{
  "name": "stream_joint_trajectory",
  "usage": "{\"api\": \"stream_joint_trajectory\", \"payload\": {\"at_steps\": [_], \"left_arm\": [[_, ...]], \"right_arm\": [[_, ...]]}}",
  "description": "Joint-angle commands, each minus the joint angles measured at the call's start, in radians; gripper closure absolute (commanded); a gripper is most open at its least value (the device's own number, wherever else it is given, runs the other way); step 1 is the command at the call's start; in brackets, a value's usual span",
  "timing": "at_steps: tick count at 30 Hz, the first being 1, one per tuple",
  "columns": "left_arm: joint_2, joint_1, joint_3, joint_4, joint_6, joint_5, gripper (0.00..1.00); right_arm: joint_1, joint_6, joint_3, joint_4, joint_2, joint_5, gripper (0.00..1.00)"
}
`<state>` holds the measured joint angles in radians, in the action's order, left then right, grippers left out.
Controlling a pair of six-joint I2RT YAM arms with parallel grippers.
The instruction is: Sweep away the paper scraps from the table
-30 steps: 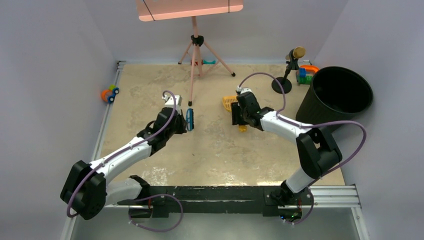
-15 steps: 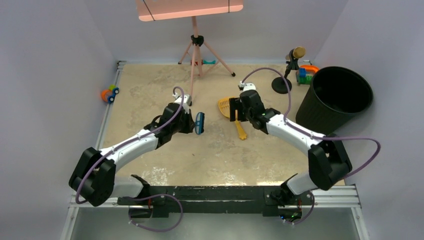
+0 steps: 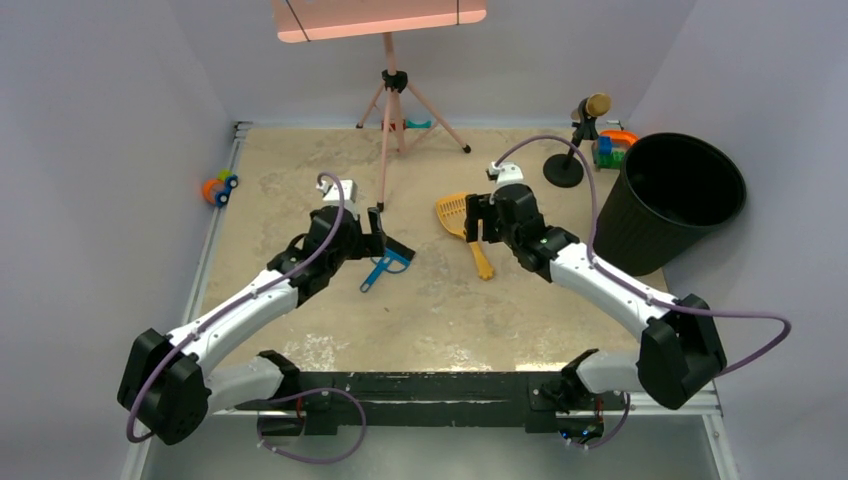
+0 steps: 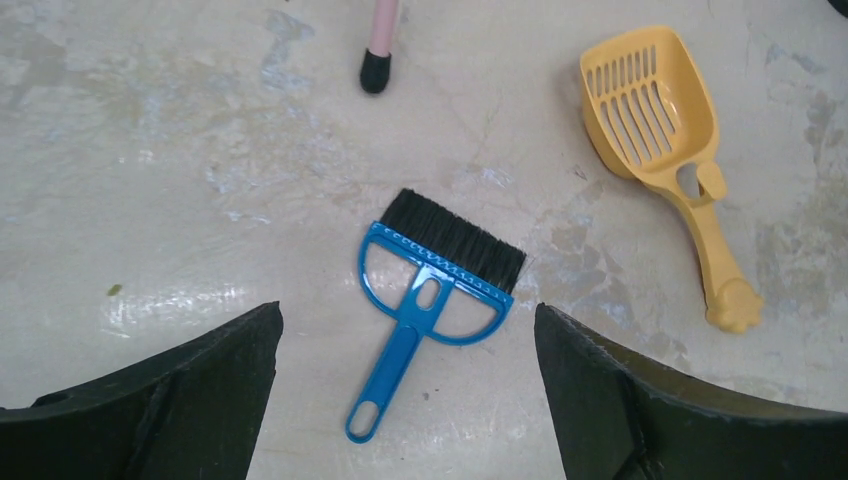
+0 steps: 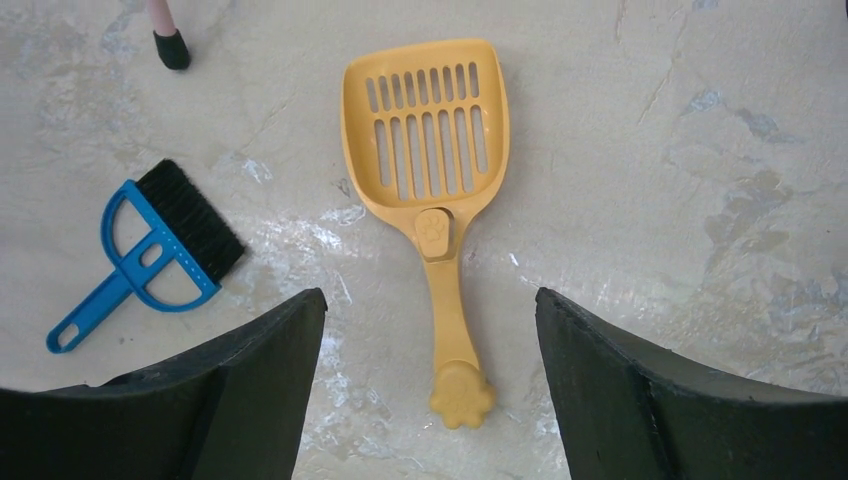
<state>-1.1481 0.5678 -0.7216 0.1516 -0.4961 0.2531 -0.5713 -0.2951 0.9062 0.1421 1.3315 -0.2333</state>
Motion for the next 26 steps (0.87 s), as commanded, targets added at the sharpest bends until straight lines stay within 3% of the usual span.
{"api": "stream_joint_trajectory", "payload": {"at_steps": [1, 8, 14, 19, 26], "left_arm": [[0.072, -0.002, 0.017, 0.012, -0.015, 0.132, 0.01], [0.352, 0.002, 0.22, -0.199, 0.054, 0.119, 0.01], [0.544, 0.004, 0.349, -0.285, 0.058, 0.153, 0.0], [0.578, 0.003, 0.364, -0.298, 0.063, 0.159, 0.01], [0.522, 0.004, 0.333, -0.276, 0.043, 0.183, 0.01]], "right_arm": [[-0.002, 0.021, -0.036, -0.087, -0.105, 0.016, 0.2], [-0.001, -0.01, -0.175, -0.218, -0.338, -0.098, 0.21], [-0.002, -0.007, -0.354, -0.342, -0.58, -0.139, 0.21], [-0.002, 0.014, -0.459, -0.415, -0.726, -0.116, 0.21], [-0.002, -0.005, -0.415, -0.34, -0.696, -0.147, 0.22]]}}
